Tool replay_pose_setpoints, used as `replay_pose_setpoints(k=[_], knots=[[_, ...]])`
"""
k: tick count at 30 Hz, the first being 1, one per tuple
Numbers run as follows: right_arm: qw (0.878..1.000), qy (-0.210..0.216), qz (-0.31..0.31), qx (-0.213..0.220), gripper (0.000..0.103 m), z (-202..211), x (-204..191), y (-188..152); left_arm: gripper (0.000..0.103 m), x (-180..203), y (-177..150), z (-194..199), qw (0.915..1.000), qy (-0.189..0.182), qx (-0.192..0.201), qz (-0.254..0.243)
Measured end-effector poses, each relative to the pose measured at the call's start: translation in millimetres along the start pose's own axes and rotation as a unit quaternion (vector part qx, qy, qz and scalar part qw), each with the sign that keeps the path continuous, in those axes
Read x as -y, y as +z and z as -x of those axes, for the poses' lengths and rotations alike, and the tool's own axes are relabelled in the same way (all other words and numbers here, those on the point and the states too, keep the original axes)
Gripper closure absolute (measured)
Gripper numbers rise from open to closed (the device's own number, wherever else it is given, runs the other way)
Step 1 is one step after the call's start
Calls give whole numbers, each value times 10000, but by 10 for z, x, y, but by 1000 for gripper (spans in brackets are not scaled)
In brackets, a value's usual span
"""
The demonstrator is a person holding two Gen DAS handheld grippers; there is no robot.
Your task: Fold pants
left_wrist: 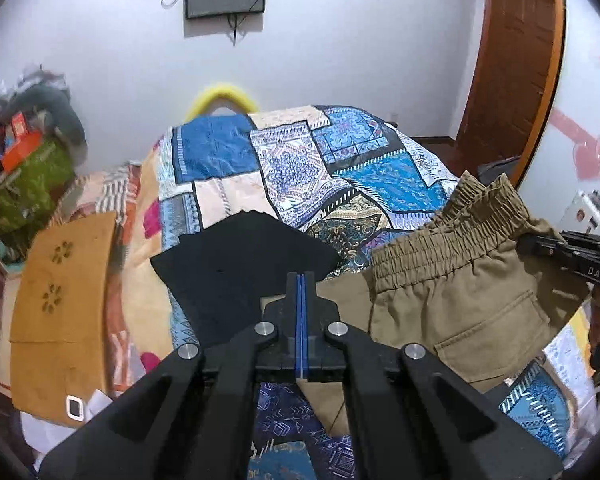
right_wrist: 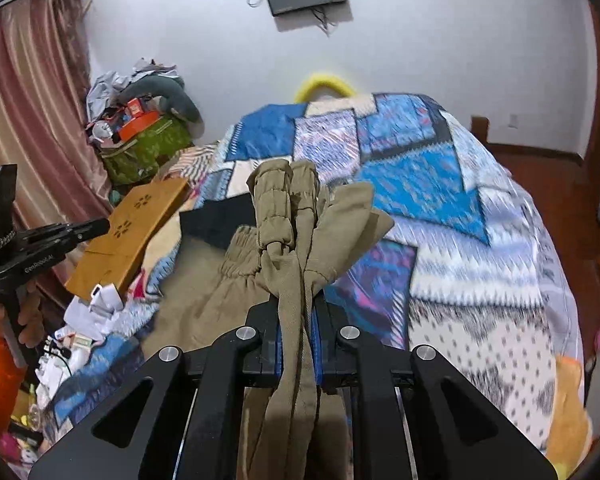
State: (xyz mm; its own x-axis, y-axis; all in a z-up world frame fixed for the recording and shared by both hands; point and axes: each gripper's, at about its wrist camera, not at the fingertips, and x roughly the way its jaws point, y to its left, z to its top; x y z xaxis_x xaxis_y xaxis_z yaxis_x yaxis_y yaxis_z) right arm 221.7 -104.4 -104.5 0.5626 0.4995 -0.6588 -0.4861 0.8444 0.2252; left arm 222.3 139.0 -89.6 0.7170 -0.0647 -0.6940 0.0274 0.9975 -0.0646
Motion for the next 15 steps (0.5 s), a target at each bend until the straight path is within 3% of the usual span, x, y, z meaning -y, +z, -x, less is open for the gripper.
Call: replay_pose_setpoints(k=[2,4,6,8,10,14,15], knots=[[10000,6,46,-40,94,-54,-6,11,99,-136,-13,-149,9994,-84,-253,212],[9999,-35,63,-111,94,-115,14,-13,84,-236,-93,-371,9974,-143,-592,375],[9997,-88,38,-202,94,-162,56,-60,46,-290,-196,-566,9949,-190,-850,510],[9995,-111,-41,-279,94,-177,108,-100,35,-326,-345,-819,9914,-209,-1102,669],[9992,-124,-109,-374,94,-208,180,-136,34,-338,-458,-1036,9864,-298,-1406,795],[9983,-157,-169,-536,94,-271,282,-207,35,-402,-621,-1470,9645,-782,-2126,1354],[9981,-152,-197,-566,94,-290,308,-228,39,-405,-646,-1551,9604,-934,-2192,1444]])
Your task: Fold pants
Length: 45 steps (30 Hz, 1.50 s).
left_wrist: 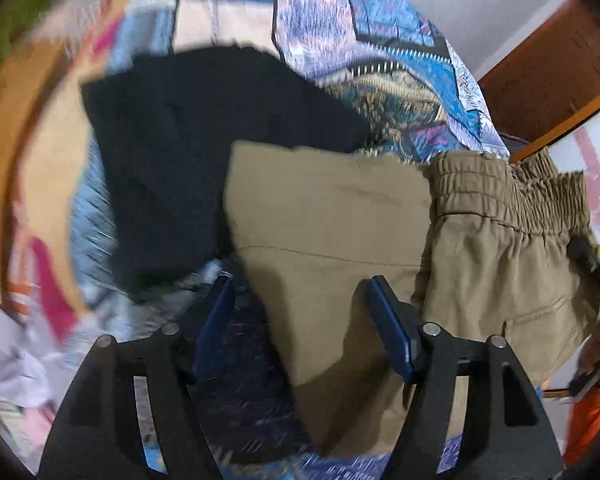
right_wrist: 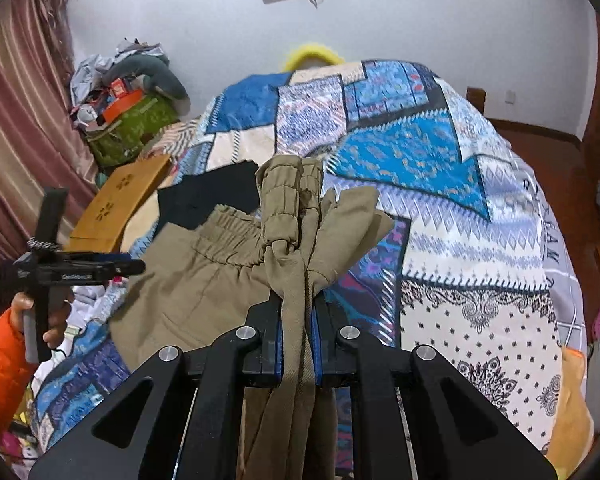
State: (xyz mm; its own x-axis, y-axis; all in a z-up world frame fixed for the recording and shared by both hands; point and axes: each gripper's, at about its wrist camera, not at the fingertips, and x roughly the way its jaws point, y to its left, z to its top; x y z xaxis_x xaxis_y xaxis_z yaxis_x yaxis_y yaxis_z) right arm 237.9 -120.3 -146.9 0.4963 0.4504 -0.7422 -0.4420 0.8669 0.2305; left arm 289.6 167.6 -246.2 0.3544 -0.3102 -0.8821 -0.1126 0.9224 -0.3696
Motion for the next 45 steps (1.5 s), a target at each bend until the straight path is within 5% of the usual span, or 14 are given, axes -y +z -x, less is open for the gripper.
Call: replay_pose_setpoints(k=[2,5,6,17,28,34,45], knots=[[10000,33,-43,-37,94,-14,40,-24,53,-21,21,-84,9998,-191,-51,98],[9998,86,-127,-124,94,-66,99,-66,94,-5,21,-58,9998,1,173,109],[9998,92,-141,-147,94,-81,112,-77,95,-1,20,-14,9996,-71,261,116],[9994,274,157,104,94,-171,-82,304,97,202,227,916,9820,599,1734,-458],[9939,534,699,668,94,-602,-653,1008,97,-251,625,1340,9576,1504,2430,-373],[9936,675,732,528,94,-1139,-852,1272,97,-663,826,1094,9530,1918,2341,-111],[9923,206,1066,-590,92,-2171,-799,1183,95,-1412,981,-146,9708,2085,1102,449]])
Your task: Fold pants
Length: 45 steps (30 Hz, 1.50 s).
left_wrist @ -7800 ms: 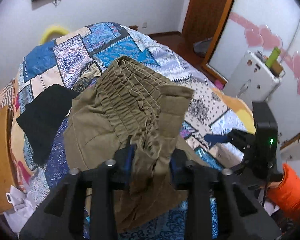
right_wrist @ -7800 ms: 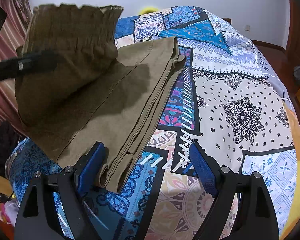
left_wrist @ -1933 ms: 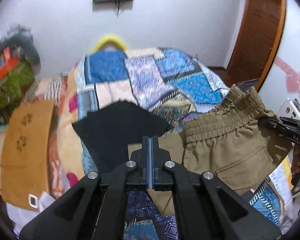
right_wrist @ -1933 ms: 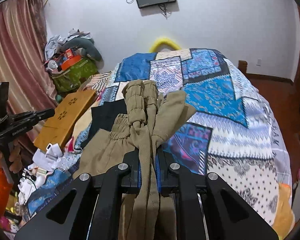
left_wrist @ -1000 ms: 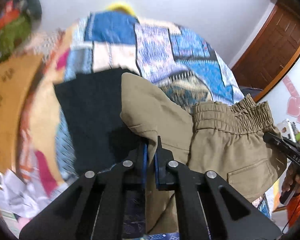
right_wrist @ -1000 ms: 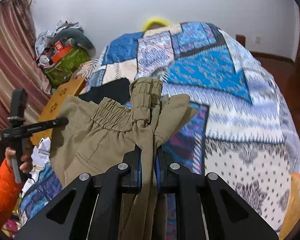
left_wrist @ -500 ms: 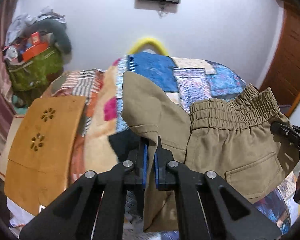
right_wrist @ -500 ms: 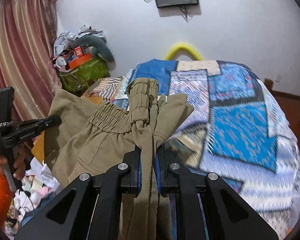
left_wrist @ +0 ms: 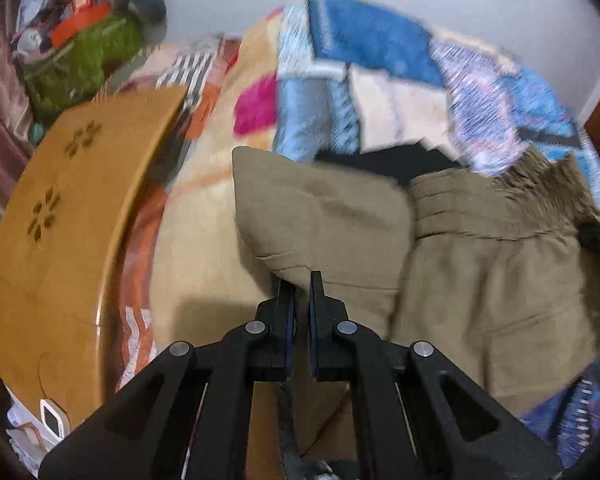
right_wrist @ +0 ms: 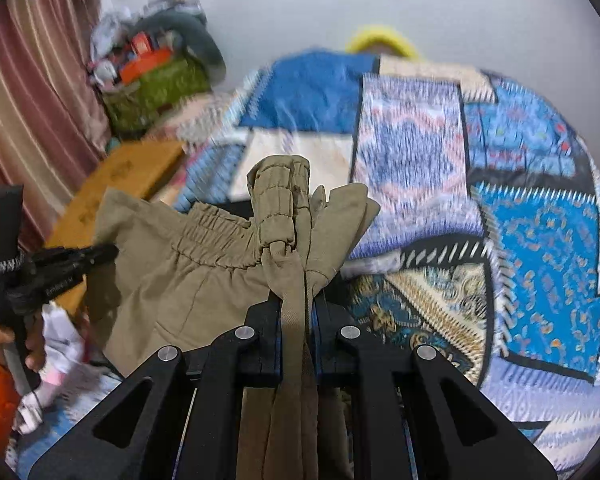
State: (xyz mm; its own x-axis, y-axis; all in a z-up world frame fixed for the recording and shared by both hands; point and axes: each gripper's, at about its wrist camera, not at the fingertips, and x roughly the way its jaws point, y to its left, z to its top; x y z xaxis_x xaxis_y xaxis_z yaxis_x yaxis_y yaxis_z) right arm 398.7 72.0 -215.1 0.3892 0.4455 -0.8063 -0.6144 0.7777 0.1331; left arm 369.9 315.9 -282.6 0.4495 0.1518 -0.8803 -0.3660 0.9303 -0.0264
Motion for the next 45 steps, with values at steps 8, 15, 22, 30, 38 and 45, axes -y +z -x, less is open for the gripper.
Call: replay_pose_setpoints(k=[8,15,22,30,38,45], knots=[[9987,-248,23,-446,81,-56,160,-124,77,-7,-145,-125,9994,200,40,-271],[9980,-590,219,82,73,483,15,-202,74,-81,-204,392,9995,143,159,-212],[9925,-415,188,1133,72,1481,-293,-246,62,194,-364,1771,9901,-216,1285,-520],[9658,-155,251,2577,72,2786,-868,-493,51,472,-864,3465,9529,-570,2874,-783],[9335,-104,439,3557,70,3626,-1385,-976,38,503,-1552,4425,9164,-730,3857,-783],[9165,-201,284,3985,17,3824,-1556,-1259,0,397,-1961,4763,9022,-910,4179,-557]])
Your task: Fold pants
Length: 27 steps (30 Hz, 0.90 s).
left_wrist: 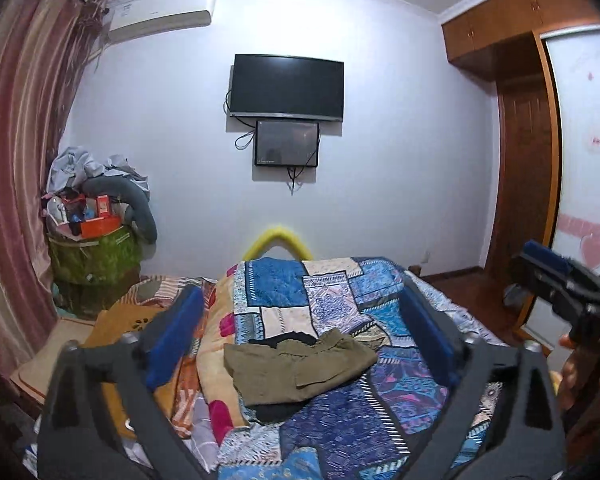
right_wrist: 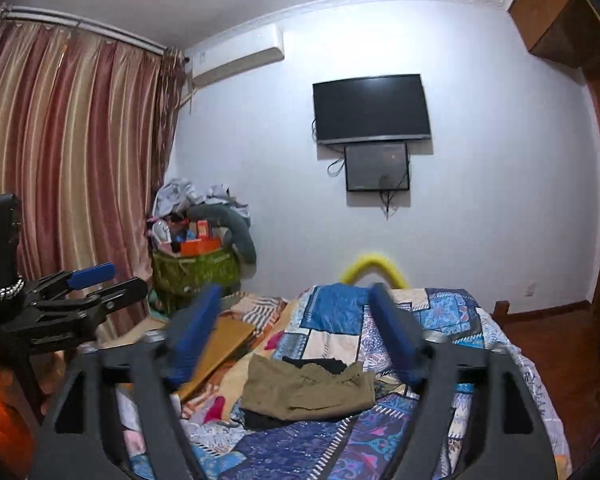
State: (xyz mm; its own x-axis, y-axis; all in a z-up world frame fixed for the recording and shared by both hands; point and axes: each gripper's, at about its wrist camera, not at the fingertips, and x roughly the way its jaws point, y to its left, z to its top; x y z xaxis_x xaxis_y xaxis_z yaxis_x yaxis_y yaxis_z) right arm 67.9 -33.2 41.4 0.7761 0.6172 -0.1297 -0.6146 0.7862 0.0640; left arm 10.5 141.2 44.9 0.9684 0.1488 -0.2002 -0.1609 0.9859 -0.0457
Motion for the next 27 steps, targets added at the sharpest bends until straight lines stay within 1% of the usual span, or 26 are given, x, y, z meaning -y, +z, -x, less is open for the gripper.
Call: replay_pose_setpoints(k=[2,3,5,11,27], knots=[[10000,-88,-4,-22,12,16,-22,-22,0,-1,-13,65,10000,54,36,19],[9999,-160,18,-41,7,13,-21,-28,0,1,-28,74,9999,102,46,7],[9997,-247,50,-30,0,29,-45,-41,0,19,-54,96,9998,191,52,-17],[9996,-293,15,-35,0,74,-63,-55,0,16,-130,114,9998,190,-25,92],[9994,-320,-14,-86,0,146,-77,-134,0,20,-181,84,9997,228,-34,76]])
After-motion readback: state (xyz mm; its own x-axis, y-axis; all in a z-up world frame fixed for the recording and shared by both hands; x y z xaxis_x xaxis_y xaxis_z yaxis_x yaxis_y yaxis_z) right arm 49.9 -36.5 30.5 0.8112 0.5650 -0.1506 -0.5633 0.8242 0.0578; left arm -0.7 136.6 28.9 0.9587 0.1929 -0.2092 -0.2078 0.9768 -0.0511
